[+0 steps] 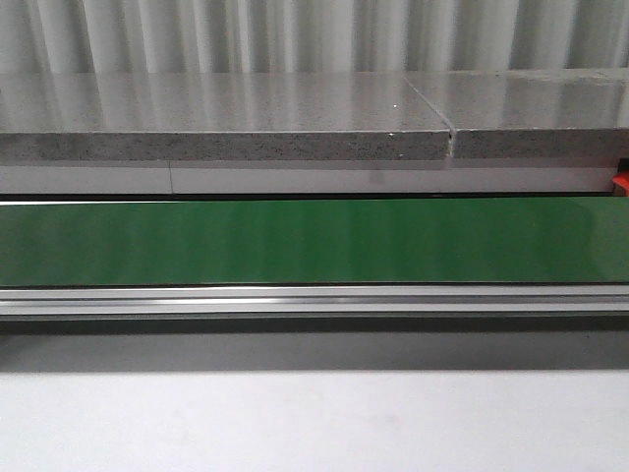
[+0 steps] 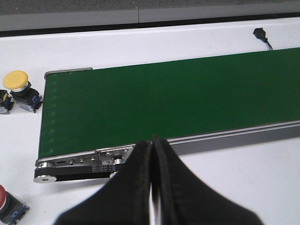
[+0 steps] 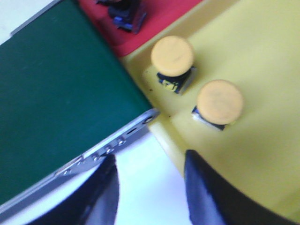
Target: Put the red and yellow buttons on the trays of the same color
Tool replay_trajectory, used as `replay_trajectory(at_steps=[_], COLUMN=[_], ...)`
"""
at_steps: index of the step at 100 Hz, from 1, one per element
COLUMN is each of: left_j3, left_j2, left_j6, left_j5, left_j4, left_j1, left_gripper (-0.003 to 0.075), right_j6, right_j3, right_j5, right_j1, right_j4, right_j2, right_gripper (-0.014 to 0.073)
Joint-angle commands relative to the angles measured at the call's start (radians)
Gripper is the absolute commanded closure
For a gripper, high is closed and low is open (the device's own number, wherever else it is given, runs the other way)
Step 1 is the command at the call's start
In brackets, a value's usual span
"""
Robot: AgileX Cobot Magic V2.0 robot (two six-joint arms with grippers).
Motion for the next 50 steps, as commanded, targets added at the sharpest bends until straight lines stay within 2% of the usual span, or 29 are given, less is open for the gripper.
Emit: replay_trajectory(at_steps=[1, 10, 22, 50], left_j3=[-0.029, -0.029, -0.029, -0.029], left_j2=[0.002, 0.002, 0.002, 0.002], left_j6=[-0.003, -0.003, -0.003, -0.003], left_j5=[-0.063, -0.063, -0.063, -0.063], left_j4=[-0.014, -0.014, -0.014, -0.014], left_j1=[-0.007, -0.007, -0.007, -0.007], left_gripper=[0.0741, 0.0741, 0.0741, 0.0741], right_j6=[-0.069, -0.091, -0.132, -0.161], right_j3=[-0.023, -0.023, -0.023, -0.023], right_j5=[-0.014, -0.004, 0.011, 0.034], right_j1=[0.058, 0.126, 0.201, 0.335], right_j4=[-0.007, -0.008, -0.016, -0.031], right_j2=[-0.048, -0.081, -0.118, -0.199], right_gripper=[0.0433, 0.0559, 0.0666, 0.0662])
